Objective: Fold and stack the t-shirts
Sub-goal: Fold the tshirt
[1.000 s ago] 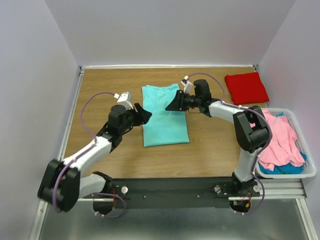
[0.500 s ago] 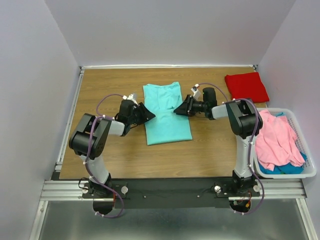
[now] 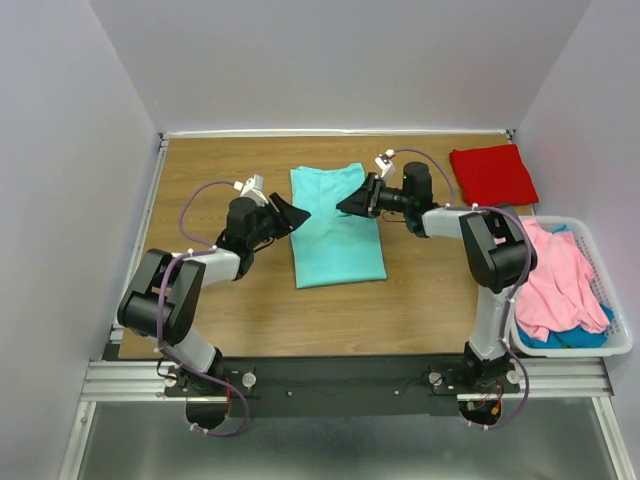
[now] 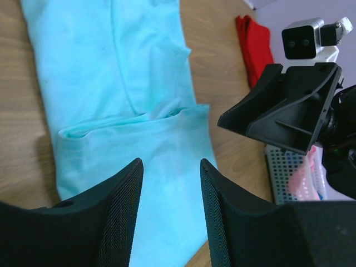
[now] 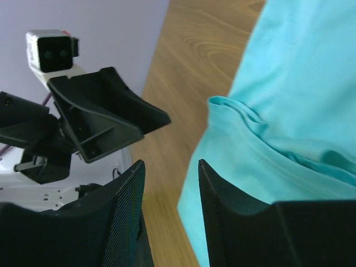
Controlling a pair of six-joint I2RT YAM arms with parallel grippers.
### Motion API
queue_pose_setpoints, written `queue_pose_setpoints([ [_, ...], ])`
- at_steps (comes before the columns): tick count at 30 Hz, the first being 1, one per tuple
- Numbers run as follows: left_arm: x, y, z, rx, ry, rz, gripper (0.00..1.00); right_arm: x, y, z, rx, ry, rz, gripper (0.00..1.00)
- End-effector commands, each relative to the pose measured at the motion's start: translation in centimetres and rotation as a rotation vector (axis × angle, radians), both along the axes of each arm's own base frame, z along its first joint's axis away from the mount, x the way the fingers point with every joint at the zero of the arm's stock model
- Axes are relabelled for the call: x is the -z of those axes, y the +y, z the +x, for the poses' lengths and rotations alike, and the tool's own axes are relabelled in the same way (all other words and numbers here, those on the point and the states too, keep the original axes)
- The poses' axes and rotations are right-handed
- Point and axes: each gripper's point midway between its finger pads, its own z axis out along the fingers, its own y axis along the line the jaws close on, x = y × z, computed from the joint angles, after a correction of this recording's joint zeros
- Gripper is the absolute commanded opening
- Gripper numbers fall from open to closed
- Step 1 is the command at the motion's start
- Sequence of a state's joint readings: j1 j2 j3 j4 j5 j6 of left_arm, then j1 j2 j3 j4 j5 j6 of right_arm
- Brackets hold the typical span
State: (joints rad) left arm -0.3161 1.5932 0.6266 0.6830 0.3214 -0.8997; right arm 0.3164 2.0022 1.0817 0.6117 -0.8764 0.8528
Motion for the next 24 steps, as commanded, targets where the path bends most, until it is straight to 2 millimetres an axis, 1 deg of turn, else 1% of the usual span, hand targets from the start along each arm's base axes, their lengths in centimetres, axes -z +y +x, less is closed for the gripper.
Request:
queue_pose_setpoints([
  [1, 0.5, -0.2, 0.7, -0.017, 0.027, -0.043, 0.53, -2.2, 3.5, 0.1, -0.012, -0.021, 0.069, 0.51],
  [2, 0.8, -0.4, 0.8, -0.017, 0.037, -0.051, 0.54, -2.0, 4.0, 0.2, -0.011, -0.015, 0.069, 0.51],
  [3, 1.0, -0.4, 1.0, -0.019, 0.038, -0.06, 0.54, -0.6, 4.6, 0.6, -0.01, 0.019, 0.064, 0.51],
  [4, 1.3, -0.5, 1.1, -0.021, 0.048, -0.064, 0.53, -0.2, 5.0, 0.8, -0.006, 0.027, 0.064, 0.51],
  [5, 2.3, -0.5, 1.2, -0.029, 0.072, -0.062, 0.53, 0.8, 5.6, 1.0, 0.005, 0.042, 0.055, 0.51],
  [6, 2.5, -0.5, 1.4, -0.032, 0.081, -0.066, 0.53, 1.8, 5.8, 1.2, 0.016, 0.06, 0.046, 0.51],
  [7, 3.6, -0.5, 1.6, -0.042, 0.107, -0.061, 0.53, 3.9, 5.9, 1.4, 0.029, 0.101, 0.029, 0.51],
  [9, 4.4, -0.5, 1.8, -0.057, 0.135, -0.069, 0.53, 6.0, 5.6, 1.9, 0.085, 0.152, 0.006, 0.51],
  [10, 4.7, -0.4, 2.0, -0.067, 0.147, -0.07, 0.53, 7.9, 5.3, 1.9, 0.108, 0.187, -0.017, 0.51],
  [11, 5.6, -0.2, 2.1, -0.083, 0.167, -0.065, 0.53, 8.8, 5.0, 2.0, 0.133, 0.204, -0.036, 0.51],
  [12, 6.1, 0.0, 2.1, -0.093, 0.187, -0.058, 0.53, 10.4, 4.3, 2.1, 0.183, 0.23, -0.071, 0.51],
  [13, 6.2, 0.0, 2.3, -0.099, 0.194, -0.057, 0.53, 12.0, 3.7, 1.8, 0.204, 0.273, -0.12, 0.52],
  [14, 6.9, 0.1, 2.3, -0.104, 0.21, -0.05, 0.53, 13.4, 3.1, 2.0, 0.249, 0.297, -0.166, 0.52],
  [16, 7.2, 0.1, 2.3, -0.106, 0.219, -0.046, 0.53, 14.9, 2.4, 1.6, 0.264, 0.323, -0.235, 0.52],
  [17, 7.2, 0.2, 2.4, -0.109, 0.218, -0.046, 0.53, 15.0, 2.2, 1.7, 0.27, 0.323, -0.251, 0.53],
  [19, 7.2, 0.2, 2.2, -0.11, 0.22, -0.043, 0.53, 13.3, 2.5, 2.3, 0.262, 0.283, -0.243, 0.53],
  [20, 6.9, 0.3, 2.2, -0.109, 0.213, -0.043, 0.53, 12.4, 2.5, 2.4, 0.253, 0.266, -0.232, 0.53],
  [21, 6.7, 0.3, 2.2, -0.108, 0.206, -0.044, 0.53, 10.6, 3.0, 2.8, 0.23, 0.24, -0.199, 0.53],
  [22, 6.3, 0.3, 2.3, -0.106, 0.196, -0.045, 0.53, 9.7, 3.1, 2.9, 0.214, 0.228, -0.183, 0.53],
  [23, 5.5, 0.2, 2.3, -0.104, 0.178, -0.051, 0.53, 8.8, 3.1, 3.1, 0.202, 0.213, -0.166, 0.53],
  [24, 4.7, 0.2, 2.6, -0.101, 0.159, -0.054, 0.53, 7.1, 3.2, 3.0, 0.179, 0.191, -0.14, 0.53],
])
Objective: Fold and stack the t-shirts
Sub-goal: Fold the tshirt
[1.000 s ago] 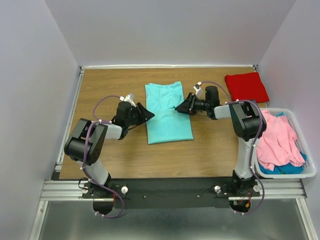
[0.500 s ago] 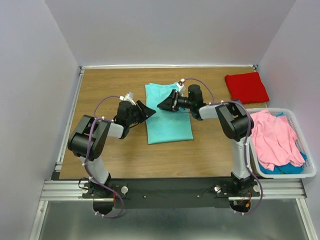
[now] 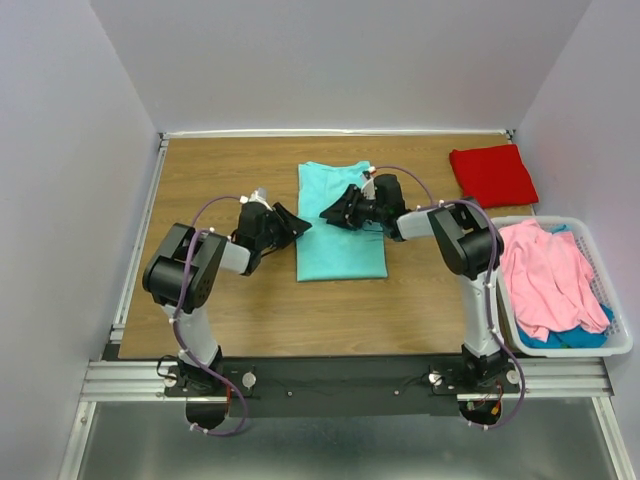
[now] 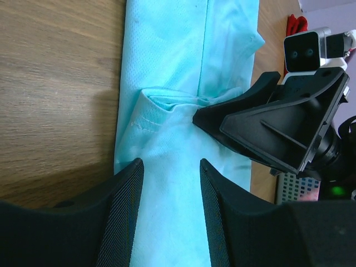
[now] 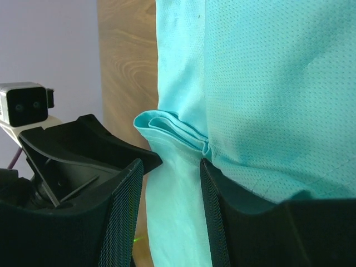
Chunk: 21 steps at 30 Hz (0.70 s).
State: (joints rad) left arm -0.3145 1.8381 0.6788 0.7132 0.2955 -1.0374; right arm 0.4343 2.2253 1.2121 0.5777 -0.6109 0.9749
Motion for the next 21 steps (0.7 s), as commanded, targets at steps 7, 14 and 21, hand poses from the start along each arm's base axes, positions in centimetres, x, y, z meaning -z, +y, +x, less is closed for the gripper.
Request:
queue_pose_setpoints([
  [7, -6.6, -0.7, 2.9, 0.009, -0.176, -0.03, 0.53, -4.2, -3.2, 1.1, -0.011, -0.083, 0.004, 0.54],
  [14, -3.7, -2.5, 4.3, 0.042, -0.114, -0.039, 0.53, -0.6, -5.8, 1.9, 0.019, -0.023, 0.004, 0.54],
  [21, -0.3, -2.7, 4.8, 0.044, -0.051, -0.026, 0.52, 5.5, -8.2, 1.1, 0.057, 0.081, -0.023, 0.53],
])
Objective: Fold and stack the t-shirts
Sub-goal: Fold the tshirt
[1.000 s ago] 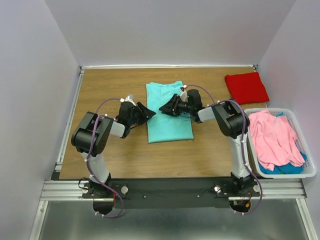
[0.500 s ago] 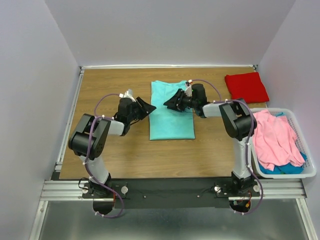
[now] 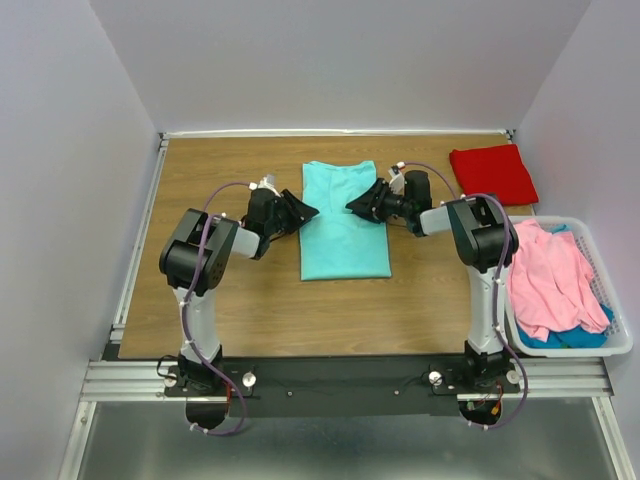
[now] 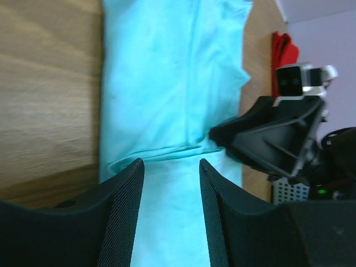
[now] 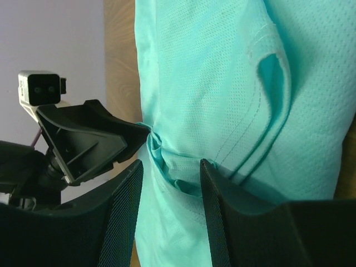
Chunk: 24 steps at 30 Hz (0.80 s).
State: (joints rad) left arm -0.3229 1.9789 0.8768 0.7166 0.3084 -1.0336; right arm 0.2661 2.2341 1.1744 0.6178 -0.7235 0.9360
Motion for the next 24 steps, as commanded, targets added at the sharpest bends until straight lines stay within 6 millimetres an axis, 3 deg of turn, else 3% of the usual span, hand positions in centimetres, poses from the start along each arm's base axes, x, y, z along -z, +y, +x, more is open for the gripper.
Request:
queue_pose_setpoints([
  [1, 0.9, -0.5, 0.1, 0.021, 0.011, -0.002, 0.52, 5.0, -1.4, -1.6, 0.004, 0.093, -0.045, 0.53],
  [4, 1.4, -0.2, -0.1, 0.015, 0.017, 0.008, 0.52, 4.3, -1.7, -1.6, 0.004, 0.078, -0.039, 0.54],
  [8, 0.3, 0.2, -0.1, 0.007, -0.007, 0.009, 0.52, 0.3, -1.4, -1.0, -0.015, -0.001, -0.008, 0.54],
  [13, -4.7, 0.9, 0.3, -0.014, -0.135, 0.023, 0.57, -6.5, 0.0, -1.2, -0.09, -0.142, 0.103, 0.54],
  [14, -6.3, 1.3, 0.6, -0.029, -0.189, 0.047, 0.62, -7.1, 0.5, -1.6, -0.104, -0.128, 0.137, 0.54],
  [16, -7.4, 2.0, 0.8, -0.048, -0.221, 0.088, 0.68, -8.1, 1.3, -2.0, -0.144, -0.145, 0.174, 0.54],
  [17, -9.1, 2.5, 0.9, -0.063, -0.273, 0.119, 0.71, -8.1, 2.0, -2.4, -0.162, -0.146, 0.178, 0.54],
  [19, -10.1, 3.1, 0.6, -0.075, -0.29, 0.154, 0.74, -7.7, 2.7, -2.7, -0.176, -0.143, 0.176, 0.54],
  [20, -12.0, 3.7, 0.6, -0.1, -0.334, 0.168, 0.75, -7.3, 3.4, -3.1, -0.192, -0.132, 0.178, 0.54],
  [22, -13.1, 4.6, 0.2, -0.11, -0.366, 0.229, 0.77, -4.9, 3.7, -3.2, -0.192, -0.072, 0.172, 0.54],
  [23, -15.0, 5.3, 0.0, -0.142, -0.406, 0.248, 0.77, -4.0, 3.9, -3.4, -0.19, -0.041, 0.172, 0.54],
  [24, -15.7, 5.8, -0.1, -0.157, -0.421, 0.27, 0.77, -2.9, 3.9, -3.5, -0.184, -0.017, 0.166, 0.54],
])
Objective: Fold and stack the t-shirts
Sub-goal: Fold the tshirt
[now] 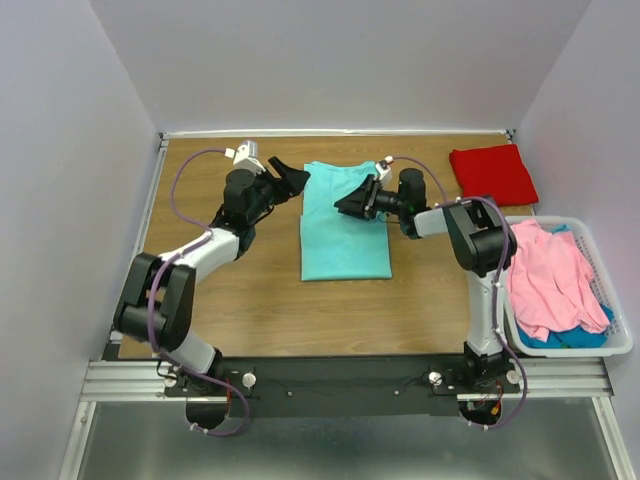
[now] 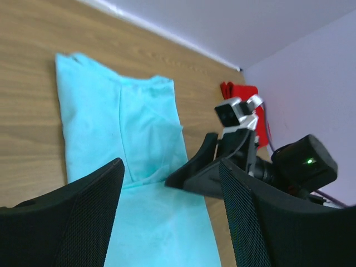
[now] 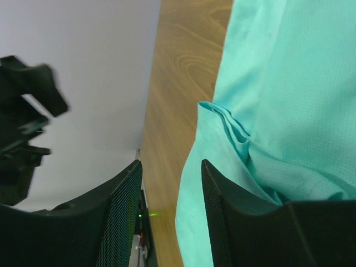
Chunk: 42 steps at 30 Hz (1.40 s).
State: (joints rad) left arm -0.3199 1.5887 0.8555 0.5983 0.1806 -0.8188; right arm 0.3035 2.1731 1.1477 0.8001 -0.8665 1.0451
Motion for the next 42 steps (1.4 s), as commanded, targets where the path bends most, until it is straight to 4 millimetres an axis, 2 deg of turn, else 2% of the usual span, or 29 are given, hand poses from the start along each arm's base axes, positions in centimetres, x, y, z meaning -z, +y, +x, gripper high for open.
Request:
queue_pose_setpoints([
  [1, -1.9, 3.4, -0.1, -0.114, -0.067, 0.175, 0.78, 5.1, 0.9, -1.0, -0.023, 0.119, -0.012, 0.54],
  [2, -3.4, 4.1, -0.4, -0.148, -0.095, 0.187, 0.78, 6.3, 0.7, -1.3, -0.012, 0.138, -0.027, 0.54],
  [5, -4.2, 5.7, -1.2, -0.196, -0.108, 0.256, 0.79, 9.3, 0.1, -1.8, 0.023, 0.19, -0.063, 0.54],
  [6, -5.4, 6.5, -1.7, -0.23, -0.125, 0.258, 0.8, 10.6, -0.1, -2.2, 0.029, 0.219, -0.075, 0.54],
  [7, -5.2, 7.0, -2.1, -0.242, -0.125, 0.275, 0.8, 10.7, -0.2, -2.2, 0.033, 0.223, -0.079, 0.54],
  [10, -5.8, 8.1, -3.0, -0.27, -0.14, 0.324, 0.81, 9.1, -0.1, -2.2, 0.028, 0.19, -0.069, 0.54],
  [11, -6.0, 8.2, -3.3, -0.27, -0.142, 0.323, 0.82, 7.9, -0.1, -1.9, 0.029, 0.167, -0.06, 0.54],
  [12, -6.4, 8.2, -3.7, -0.257, -0.153, 0.34, 0.82, 5.7, 0.0, -1.7, 0.025, 0.123, -0.045, 0.54],
  [15, -7.2, 7.9, -4.9, -0.217, -0.172, 0.345, 0.82, 1.2, -0.1, -2.4, 0.01, 0.054, -0.015, 0.55],
  [18, -7.5, 7.0, -6.0, -0.153, -0.168, 0.332, 0.81, 0.0, -0.7, -4.7, 0.002, 0.058, -0.013, 0.55],
  [20, -6.3, 6.1, -7.1, -0.087, -0.122, 0.327, 0.81, -1.7, -1.0, -6.3, -0.025, 0.052, 0.005, 0.55],
  [21, -6.1, 5.4, -7.9, -0.044, -0.115, 0.313, 0.81, -0.9, -1.3, -7.8, -0.036, 0.096, 0.002, 0.55],
  [22, -4.8, 5.1, -8.6, -0.02, -0.076, 0.299, 0.81, -0.8, -1.5, -8.9, -0.053, 0.114, 0.003, 0.55],
  [23, -4.3, 4.8, -9.2, 0.002, -0.064, 0.286, 0.81, -1.5, -1.7, -9.7, -0.06, 0.1, 0.007, 0.55],
  [24, -4.3, 4.2, -10.1, 0.039, -0.064, 0.263, 0.81, -0.3, -2.2, -11.3, -0.068, 0.136, -0.008, 0.55],
  [25, -3.1, 3.9, -10.8, 0.059, -0.033, 0.249, 0.81, 0.1, -2.4, -12.0, -0.071, 0.144, -0.015, 0.54],
  [26, -3.1, 3.7, -11.4, 0.077, -0.033, 0.234, 0.81, 0.7, -2.7, -12.7, -0.076, 0.154, -0.025, 0.55],
  [27, -2.5, 3.6, -12.2, 0.09, -0.02, 0.226, 0.81, 2.7, -3.1, -14.2, -0.086, 0.212, -0.043, 0.55],
  [29, -2.2, 3.7, -12.7, 0.094, -0.018, 0.226, 0.81, 3.9, -3.4, -15.4, -0.103, 0.253, -0.052, 0.55],
  [31, -1.9, 4.1, -13.1, 0.085, -0.013, 0.236, 0.81, 6.3, -3.8, -16.8, -0.11, 0.323, -0.075, 0.55],
  [34, -1.9, 4.8, -13.6, 0.061, -0.021, 0.256, 0.81, 9.1, -4.4, -17.8, -0.099, 0.421, -0.094, 0.55],
  [38, -2.5, 5.3, -14.0, 0.04, -0.036, 0.259, 0.81, 8.8, -4.4, -17.3, -0.086, 0.407, -0.072, 0.54],
  [40, -2.7, 5.5, -14.1, 0.037, -0.04, 0.265, 0.81, 7.7, -4.4, -16.8, -0.077, 0.357, -0.07, 0.55],
  [41, -2.8, 5.6, -14.2, 0.033, -0.045, 0.269, 0.81, 6.0, -4.2, -16.3, -0.076, 0.299, -0.061, 0.55],
  [42, -2.9, 5.7, -14.2, 0.029, -0.043, 0.274, 0.81, 5.1, -4.0, -16.1, -0.075, 0.272, -0.058, 0.55],
])
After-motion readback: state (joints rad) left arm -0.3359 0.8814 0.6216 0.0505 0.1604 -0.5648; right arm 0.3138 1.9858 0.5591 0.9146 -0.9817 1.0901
